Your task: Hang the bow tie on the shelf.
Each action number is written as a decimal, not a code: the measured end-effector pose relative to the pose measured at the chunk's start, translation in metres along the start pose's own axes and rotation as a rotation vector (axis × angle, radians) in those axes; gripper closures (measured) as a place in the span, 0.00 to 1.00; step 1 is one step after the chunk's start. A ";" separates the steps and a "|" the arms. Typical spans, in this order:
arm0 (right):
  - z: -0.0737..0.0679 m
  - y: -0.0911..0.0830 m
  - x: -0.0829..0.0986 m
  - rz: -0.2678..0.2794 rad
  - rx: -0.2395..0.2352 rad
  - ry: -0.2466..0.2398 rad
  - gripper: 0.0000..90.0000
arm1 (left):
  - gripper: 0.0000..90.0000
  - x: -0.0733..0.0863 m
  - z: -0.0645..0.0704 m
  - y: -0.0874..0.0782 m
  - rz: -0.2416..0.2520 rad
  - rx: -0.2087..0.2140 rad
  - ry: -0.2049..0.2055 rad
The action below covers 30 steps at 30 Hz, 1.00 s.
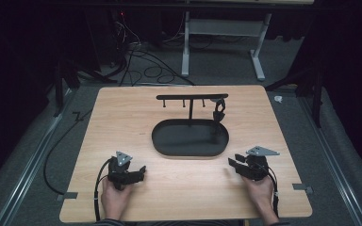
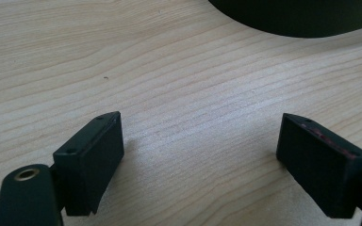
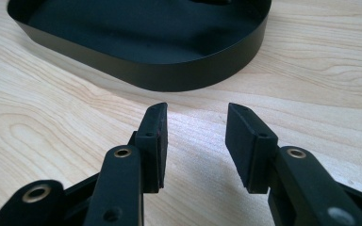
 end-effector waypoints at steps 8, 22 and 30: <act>0.001 0.006 0.002 -0.014 0.017 -0.009 0.67 | 0.18 0.000 0.000 0.000 0.000 -0.001 0.000; 0.002 0.013 0.008 -0.035 0.046 -0.031 0.66 | 0.18 0.000 0.000 0.000 0.000 -0.001 0.000; -0.001 0.016 0.013 -0.053 0.085 -0.095 0.63 | 0.18 0.000 0.000 0.000 -0.001 0.000 0.000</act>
Point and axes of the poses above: each handheld gripper's, and its own axes: y roughly forward along the jaws, x roughly out of its underside, z roughly to its right, the point moved 10 cm from there along y, roughly forward along the jaws, and after that the axes turned 6 degrees about z, right-handed, at the moved point
